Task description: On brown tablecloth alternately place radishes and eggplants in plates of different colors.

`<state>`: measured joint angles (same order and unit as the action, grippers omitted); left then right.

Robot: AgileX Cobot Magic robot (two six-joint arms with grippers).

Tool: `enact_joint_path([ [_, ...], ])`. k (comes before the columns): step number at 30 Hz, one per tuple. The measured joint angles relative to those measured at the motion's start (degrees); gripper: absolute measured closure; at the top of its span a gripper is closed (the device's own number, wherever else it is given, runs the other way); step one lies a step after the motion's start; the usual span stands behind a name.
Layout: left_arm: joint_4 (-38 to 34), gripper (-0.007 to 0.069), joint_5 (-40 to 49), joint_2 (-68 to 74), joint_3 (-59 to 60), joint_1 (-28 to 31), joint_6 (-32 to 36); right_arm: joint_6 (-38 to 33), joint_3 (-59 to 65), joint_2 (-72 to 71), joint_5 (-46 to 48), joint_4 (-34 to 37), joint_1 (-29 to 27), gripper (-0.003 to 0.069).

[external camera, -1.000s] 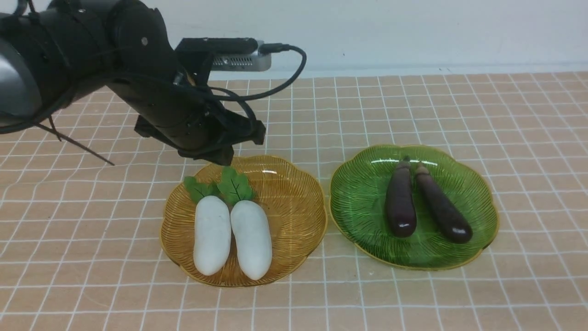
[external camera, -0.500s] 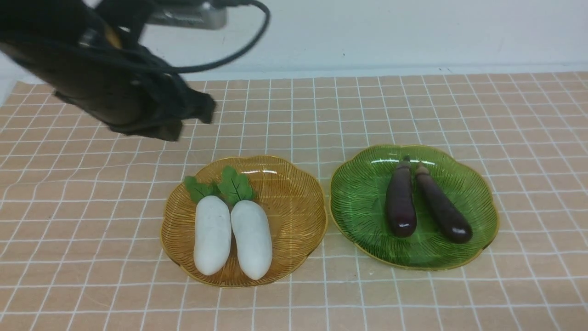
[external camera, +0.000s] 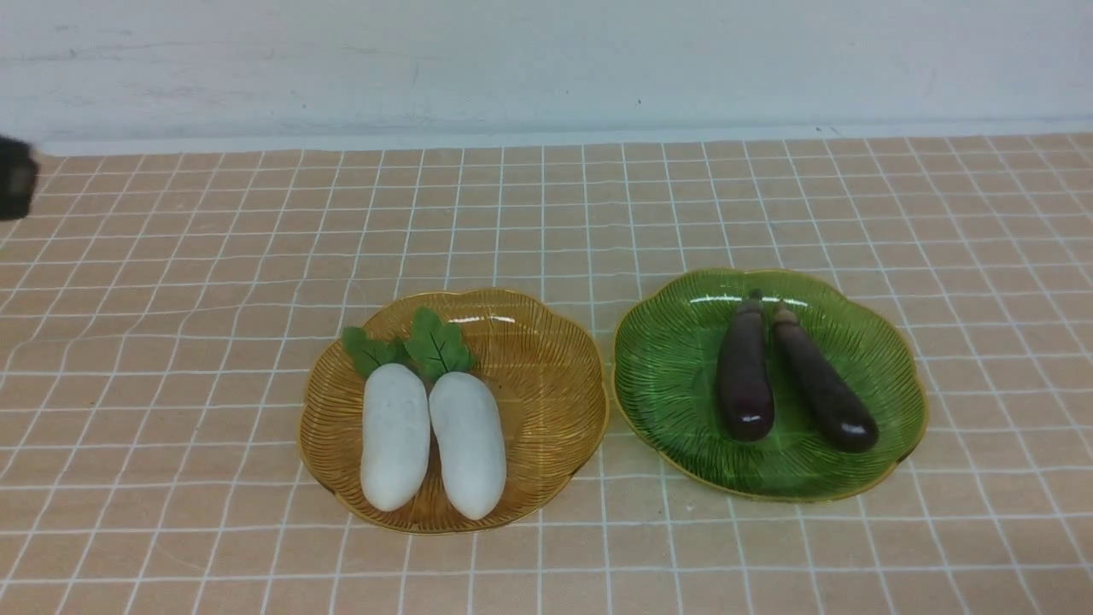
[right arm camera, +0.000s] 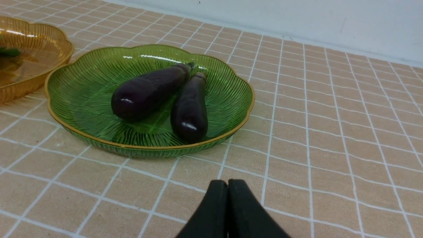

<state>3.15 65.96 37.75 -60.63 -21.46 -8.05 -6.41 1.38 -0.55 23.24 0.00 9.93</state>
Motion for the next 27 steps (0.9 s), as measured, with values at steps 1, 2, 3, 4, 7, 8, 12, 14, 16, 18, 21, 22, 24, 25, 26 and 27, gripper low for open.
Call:
enact_joint_path([
  [1,-1.3,0.0628,-2.9,-2.9,3.9,0.0,0.1,0.0,0.0,0.0,0.0,0.0,0.0,0.0675],
  [2,-2.4,0.0628,-5.9,-5.7,7.1,0.0,0.1,0.0,0.0,0.0,0.0,0.0,0.0,0.0675],
  [3,-3.1,0.0628,-9.6,-7.4,10.3,0.0,0.0,0.0,0.0,0.0,0.0,0.0,0.0,0.0675],
  [4,-4.3,0.0628,-15.0,-9.9,14.2,0.0,-0.3,0.0,0.0,0.0,0.0,0.0,0.0,0.0675],
  [7,-5.3,0.0627,-36.3,-17.0,26.1,0.0,-2.1,0.0,0.0,0.0,0.0,0.0,0.0,0.0675],
  [8,-5.3,0.0627,-39.1,-17.9,28.2,0.0,-2.2,0.0,0.0,0.0,0.0,0.0,0.0,0.0675],
  [12,-5.5,0.0627,-51.9,-21.8,36.9,0.0,-2.5,-0.1,0.0,0.0,0.0,0.0,0.0,0.0675],
  [14,-5.5,0.0627,-53.5,-22.4,40.0,0.0,-2.5,-0.1,0.0,0.0,0.0,0.0,0.0,0.0675],
  [16,-5.5,0.0627,-53.7,-22.5,42.5,0.0,-2.5,-0.1,0.0,0.0,0.0,0.0,0.0,0.0675],
  [18,-5.5,0.0627,-53.7,-22.5,43.6,0.0,-2.5,-0.1,0.0,0.0,0.0,0.0,0.0,0.0675],
  [21,-5.5,0.0627,-53.7,-22.5,45.3,0.0,-2.5,-0.1,0.0,0.0,0.0,0.0,0.0,0.0675],
  [22,-5.5,0.0627,-53.7,-22.5,45.7,0.0,-2.5,-0.1,0.0,0.0,0.0,0.0,0.0,0.0675],
  [24,-5.5,0.0627,-53.7,-22.5,46.7,0.0,-2.5,-0.1,0.0,0.0,0.0,0.0,0.0,0.0675],
  [25,-5.3,0.0627,-53.7,-22.5,47.6,0.0,-2.5,-0.1,0.0,0.0,0.0,0.0,0.0,0.0675],
  [26,-5.1,0.0627,-53.7,-22.5,48.1,0.0,-2.4,-0.1,0.0,0.0,0.0,0.0,0.0,0.0675],
  [27,-4.4,0.0627,-53.7,-22.5,48.9,0.0,-2.2,-0.1,0.0,0.0,0.0,0.0,0.0,0.0675],
])
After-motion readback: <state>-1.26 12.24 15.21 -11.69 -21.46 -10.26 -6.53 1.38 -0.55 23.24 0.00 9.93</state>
